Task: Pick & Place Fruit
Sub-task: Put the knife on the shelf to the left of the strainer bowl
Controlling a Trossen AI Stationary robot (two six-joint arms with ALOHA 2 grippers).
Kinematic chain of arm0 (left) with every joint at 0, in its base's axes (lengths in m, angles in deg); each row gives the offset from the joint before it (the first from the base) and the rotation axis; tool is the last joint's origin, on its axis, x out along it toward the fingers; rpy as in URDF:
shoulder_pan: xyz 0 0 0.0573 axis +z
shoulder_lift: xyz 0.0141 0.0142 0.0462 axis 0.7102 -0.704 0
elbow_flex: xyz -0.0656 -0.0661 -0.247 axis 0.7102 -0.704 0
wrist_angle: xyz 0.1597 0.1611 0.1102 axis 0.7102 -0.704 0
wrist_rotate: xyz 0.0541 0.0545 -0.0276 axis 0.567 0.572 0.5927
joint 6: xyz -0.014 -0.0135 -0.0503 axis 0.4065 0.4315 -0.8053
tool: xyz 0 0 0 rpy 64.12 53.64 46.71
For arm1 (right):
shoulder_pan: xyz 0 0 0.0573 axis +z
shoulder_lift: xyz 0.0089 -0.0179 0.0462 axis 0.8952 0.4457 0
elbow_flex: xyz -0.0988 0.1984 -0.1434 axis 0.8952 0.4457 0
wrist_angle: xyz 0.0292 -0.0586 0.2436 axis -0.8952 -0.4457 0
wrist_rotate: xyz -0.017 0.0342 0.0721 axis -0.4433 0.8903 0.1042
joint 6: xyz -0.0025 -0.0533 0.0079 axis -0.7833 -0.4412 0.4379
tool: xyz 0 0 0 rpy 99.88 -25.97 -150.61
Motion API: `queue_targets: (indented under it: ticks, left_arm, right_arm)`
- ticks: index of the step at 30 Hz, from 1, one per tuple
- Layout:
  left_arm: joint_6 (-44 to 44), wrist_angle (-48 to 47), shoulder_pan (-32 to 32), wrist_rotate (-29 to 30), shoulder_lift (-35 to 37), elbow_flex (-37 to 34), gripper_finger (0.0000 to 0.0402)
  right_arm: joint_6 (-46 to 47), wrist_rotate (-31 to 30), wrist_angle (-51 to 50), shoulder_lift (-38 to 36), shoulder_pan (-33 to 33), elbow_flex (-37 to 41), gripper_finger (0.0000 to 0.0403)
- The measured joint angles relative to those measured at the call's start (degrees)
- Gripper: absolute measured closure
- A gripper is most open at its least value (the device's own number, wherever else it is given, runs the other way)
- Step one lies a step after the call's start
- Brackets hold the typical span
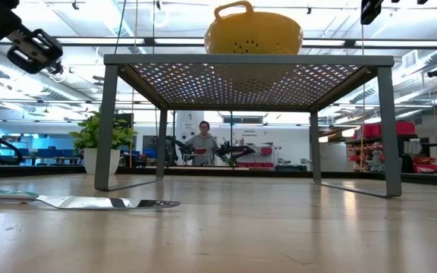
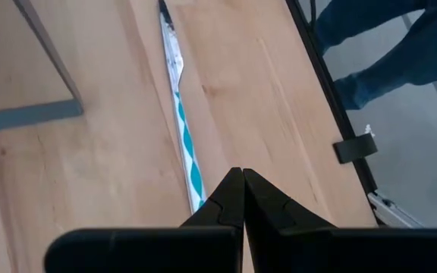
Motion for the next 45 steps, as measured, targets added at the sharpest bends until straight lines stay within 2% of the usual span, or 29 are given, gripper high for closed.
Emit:
queue_targets:
  ticks: [7, 13, 24, 37, 45]
  left_arm:
    - [-1.01, 0.80, -0.82, 1.22, -1.79, 0.00, 0.0399]
    - [0.03, 3.78, -2.62, 1.45, -7.29, 0.00, 0.0399]
    - [-4.44, 9.70, -5.18, 1.84, -16.38, 0.00, 0.0399]
    - [-11.64, 9.74, -8.27, 8.09, -18.52, 0.00, 0.0399]
    - [-11.99, 7.05, -9.56, 11.07, -18.52, 0.00, 0.0395]
  right_arm:
    - [0.00, 0.00, 0.13, 0.02, 0.02, 0.00, 0.0387]
    - [0.00, 0.00, 0.13, 0.02, 0.00, 0.00, 0.0387]
    - [-0.02, 0.00, 0.13, 0.04, 0.02, 0.00, 0.0387]
    - [-0.02, 0.00, 0.13, 0.02, 0.01, 0.00, 0.0387]
    - [-0.02, 0.00, 0.13, 0.02, 0.00, 0.00, 0.0387]
